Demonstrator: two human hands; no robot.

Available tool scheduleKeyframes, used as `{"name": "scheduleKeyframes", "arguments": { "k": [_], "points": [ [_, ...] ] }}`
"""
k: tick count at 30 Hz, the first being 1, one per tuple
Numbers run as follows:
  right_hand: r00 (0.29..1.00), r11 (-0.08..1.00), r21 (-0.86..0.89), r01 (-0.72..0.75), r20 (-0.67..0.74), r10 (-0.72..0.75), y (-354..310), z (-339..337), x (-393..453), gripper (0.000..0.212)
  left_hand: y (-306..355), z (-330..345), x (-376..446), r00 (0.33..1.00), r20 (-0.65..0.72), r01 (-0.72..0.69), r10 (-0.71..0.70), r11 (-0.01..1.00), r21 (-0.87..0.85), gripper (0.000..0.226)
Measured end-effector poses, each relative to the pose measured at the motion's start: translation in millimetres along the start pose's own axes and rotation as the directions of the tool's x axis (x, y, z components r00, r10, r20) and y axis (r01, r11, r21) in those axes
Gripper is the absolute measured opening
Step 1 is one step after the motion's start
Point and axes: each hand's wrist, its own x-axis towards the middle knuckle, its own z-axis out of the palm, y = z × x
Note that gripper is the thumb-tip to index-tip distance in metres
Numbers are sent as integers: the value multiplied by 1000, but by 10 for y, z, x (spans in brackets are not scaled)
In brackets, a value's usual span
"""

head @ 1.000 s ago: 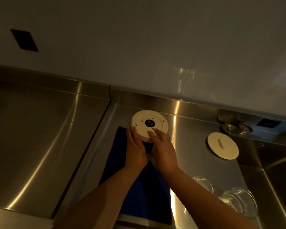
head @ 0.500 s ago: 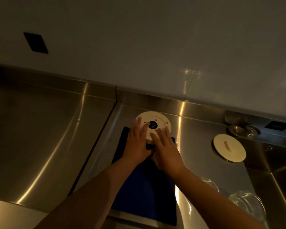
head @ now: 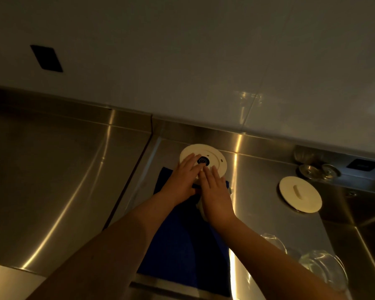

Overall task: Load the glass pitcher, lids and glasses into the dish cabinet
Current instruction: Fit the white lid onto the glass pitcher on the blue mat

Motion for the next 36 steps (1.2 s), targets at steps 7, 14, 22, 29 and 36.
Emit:
{"name": "scheduleKeyframes", "arguments": {
  "k": [7, 14, 22, 29, 36],
  "points": [
    [997, 997, -25, 75, -31, -75, -62, 72, 16, 76, -161, -5, 19, 999, 26, -21, 20, 999, 32, 77],
    [930, 928, -86, 363, 102, -354, 357, -157, 159, 89, -110, 33, -36, 998, 47, 34, -39, 994, 107, 94],
    [840, 851, -90, 517, 248, -483, 639, -250, 321, 119, 40, 54, -75, 988, 1, 151, -151, 985, 90, 103],
    [857, 858, -112, 502, 200, -475, 590, -197, 316, 92, 102, 72, -44, 979, -20, 204, -203, 977, 61, 99],
    [963, 956, 120, 268, -22, -268, 481, -131, 27, 70, -15, -45, 38, 993, 91, 61, -80, 979, 194, 105]
  ]
}}
